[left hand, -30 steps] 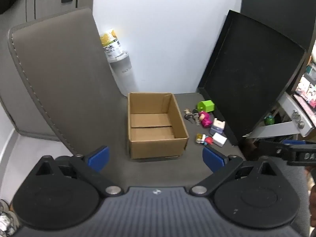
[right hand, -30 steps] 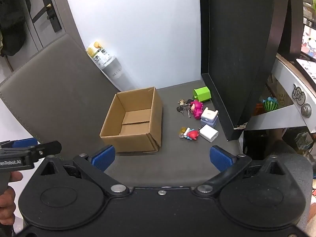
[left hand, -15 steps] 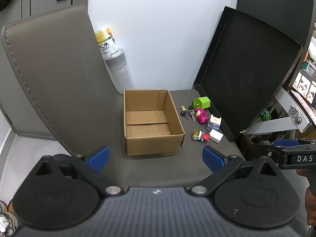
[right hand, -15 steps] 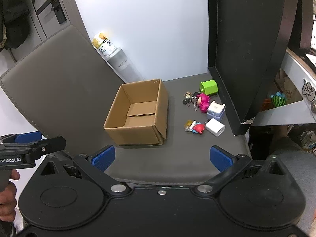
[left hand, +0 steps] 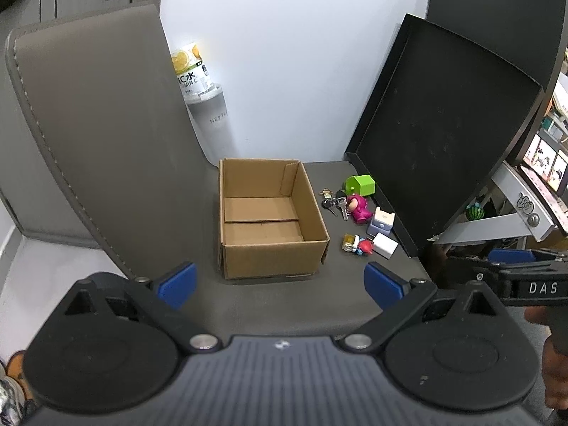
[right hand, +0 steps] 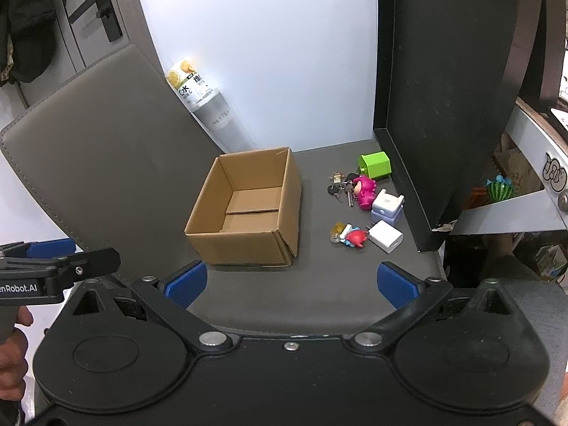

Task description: Organize rigid objects

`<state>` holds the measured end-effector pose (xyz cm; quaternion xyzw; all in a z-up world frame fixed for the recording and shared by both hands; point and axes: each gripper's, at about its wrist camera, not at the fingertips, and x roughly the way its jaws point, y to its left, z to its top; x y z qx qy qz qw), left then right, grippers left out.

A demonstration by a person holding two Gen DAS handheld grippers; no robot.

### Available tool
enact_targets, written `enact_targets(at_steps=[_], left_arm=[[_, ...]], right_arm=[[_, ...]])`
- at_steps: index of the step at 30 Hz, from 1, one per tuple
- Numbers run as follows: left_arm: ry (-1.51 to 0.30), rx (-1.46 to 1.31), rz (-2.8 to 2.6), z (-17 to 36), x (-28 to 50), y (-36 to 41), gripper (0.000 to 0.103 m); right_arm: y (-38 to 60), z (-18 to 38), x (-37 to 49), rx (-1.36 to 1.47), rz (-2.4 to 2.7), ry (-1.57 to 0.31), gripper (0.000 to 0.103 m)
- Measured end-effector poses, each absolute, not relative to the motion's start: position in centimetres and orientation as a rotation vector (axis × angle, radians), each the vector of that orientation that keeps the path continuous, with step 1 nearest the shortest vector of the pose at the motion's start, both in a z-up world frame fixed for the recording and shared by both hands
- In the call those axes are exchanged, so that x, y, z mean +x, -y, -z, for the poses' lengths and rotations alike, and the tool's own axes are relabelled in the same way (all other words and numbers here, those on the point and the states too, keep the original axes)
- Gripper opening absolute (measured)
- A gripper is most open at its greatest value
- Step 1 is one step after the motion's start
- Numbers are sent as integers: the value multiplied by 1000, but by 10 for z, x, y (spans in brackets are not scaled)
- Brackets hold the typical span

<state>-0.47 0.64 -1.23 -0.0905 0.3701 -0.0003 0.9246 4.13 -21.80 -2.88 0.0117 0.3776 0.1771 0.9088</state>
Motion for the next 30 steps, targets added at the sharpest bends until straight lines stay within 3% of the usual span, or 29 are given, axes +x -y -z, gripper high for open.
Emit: enact_targets(at_steps=[30], left_arm=[[-774, -201, -13, 15, -3, -7, 100]], right_arm=[[219, 34, 42, 20, -320, -788, 103]])
